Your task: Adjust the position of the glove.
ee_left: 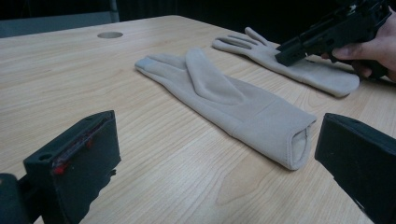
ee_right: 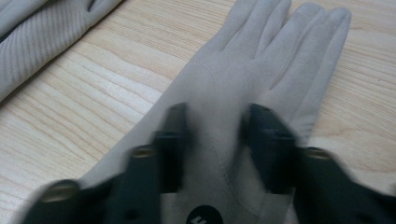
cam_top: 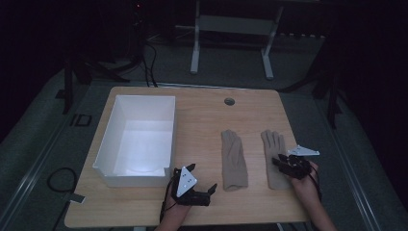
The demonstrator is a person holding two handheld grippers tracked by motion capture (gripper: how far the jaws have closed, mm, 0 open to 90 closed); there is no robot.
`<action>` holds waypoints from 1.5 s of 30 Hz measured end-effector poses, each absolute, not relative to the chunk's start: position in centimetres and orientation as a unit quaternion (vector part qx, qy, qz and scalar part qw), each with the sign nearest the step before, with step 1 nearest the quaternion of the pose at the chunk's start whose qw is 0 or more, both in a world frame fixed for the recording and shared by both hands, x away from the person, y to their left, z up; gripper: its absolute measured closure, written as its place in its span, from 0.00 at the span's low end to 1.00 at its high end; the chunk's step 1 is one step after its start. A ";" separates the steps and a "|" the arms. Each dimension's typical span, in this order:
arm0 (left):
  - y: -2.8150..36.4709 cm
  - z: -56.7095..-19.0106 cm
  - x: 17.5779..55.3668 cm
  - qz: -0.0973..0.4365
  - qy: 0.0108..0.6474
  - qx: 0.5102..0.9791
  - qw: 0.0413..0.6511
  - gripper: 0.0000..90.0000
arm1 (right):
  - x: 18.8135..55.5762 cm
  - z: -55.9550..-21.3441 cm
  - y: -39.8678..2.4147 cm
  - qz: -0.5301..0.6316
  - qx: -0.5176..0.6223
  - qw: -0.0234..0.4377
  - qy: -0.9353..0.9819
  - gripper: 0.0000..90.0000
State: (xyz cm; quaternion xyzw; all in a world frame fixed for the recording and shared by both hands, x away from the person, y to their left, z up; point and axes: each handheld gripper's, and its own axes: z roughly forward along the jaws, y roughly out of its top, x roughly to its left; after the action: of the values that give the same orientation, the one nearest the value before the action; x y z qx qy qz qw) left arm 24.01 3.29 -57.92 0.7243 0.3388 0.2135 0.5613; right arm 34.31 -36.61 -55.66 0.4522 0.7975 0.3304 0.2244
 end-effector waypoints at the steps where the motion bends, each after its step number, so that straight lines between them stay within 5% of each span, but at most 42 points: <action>1: 3.3 -57.9 24.0 0.214 0.338 0.725 0.561 0.00 | 34.3 -55.6 -36.5 0.325 0.457 0.226 0.797 0.83; 7: 3.3 -57.9 24.0 0.214 0.339 0.724 0.561 0.00 | 34.3 -54.8 -36.2 0.327 0.494 0.216 0.776 0.91; 26: 3.2 -57.9 24.0 0.216 0.337 0.724 0.562 0.00 | 33.2 -43.6 -29.5 0.411 0.452 0.338 0.716 0.91; 34: 3.2 -57.9 24.0 0.217 0.335 0.725 0.561 0.00 | 33.2 -42.5 -25.9 0.438 0.456 0.300 0.714 0.91; 45: 3.2 -57.9 23.9 0.217 0.333 0.726 0.562 0.00 | 32.9 -46.3 -21.4 0.421 0.472 0.254 0.732 0.91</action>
State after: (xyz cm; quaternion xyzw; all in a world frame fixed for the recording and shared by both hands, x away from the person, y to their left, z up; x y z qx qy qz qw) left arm 23.90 3.21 -57.92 0.7259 0.3329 0.2166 0.5615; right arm 32.89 -21.36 -46.32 0.4721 0.7315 0.4214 0.2537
